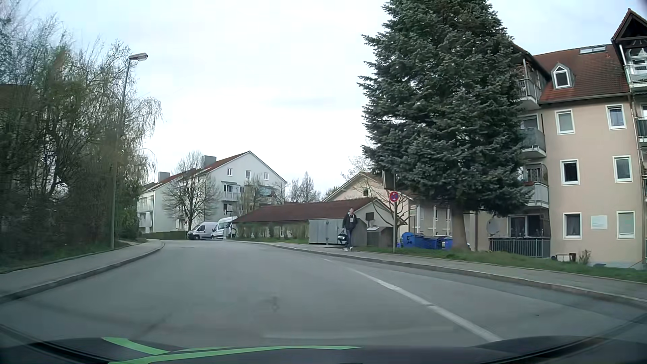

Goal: Follow the waypoints while adhering to traffic rules and regulations

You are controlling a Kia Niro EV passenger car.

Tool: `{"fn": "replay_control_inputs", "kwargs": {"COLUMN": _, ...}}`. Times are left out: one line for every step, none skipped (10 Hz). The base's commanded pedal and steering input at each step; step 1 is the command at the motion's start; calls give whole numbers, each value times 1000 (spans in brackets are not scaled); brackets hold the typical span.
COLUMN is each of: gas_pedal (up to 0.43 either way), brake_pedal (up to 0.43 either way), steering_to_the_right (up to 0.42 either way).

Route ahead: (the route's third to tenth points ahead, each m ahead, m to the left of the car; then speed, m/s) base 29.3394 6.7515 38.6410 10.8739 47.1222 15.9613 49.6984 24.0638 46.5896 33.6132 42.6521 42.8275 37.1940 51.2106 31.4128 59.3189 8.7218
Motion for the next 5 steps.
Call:
{"fn": "replay_control_inputs", "kwargs": {"gas_pedal": 169, "brake_pedal": 0, "steering_to_the_right": -62}}
{"fn": "replay_control_inputs", "kwargs": {"gas_pedal": 169, "brake_pedal": 0, "steering_to_the_right": -63}}
{"fn": "replay_control_inputs", "kwargs": {"gas_pedal": 169, "brake_pedal": 0, "steering_to_the_right": -63}}
{"fn": "replay_control_inputs", "kwargs": {"gas_pedal": 169, "brake_pedal": 0, "steering_to_the_right": -63}}
{"fn": "replay_control_inputs", "kwargs": {"gas_pedal": 169, "brake_pedal": 0, "steering_to_the_right": -65}}
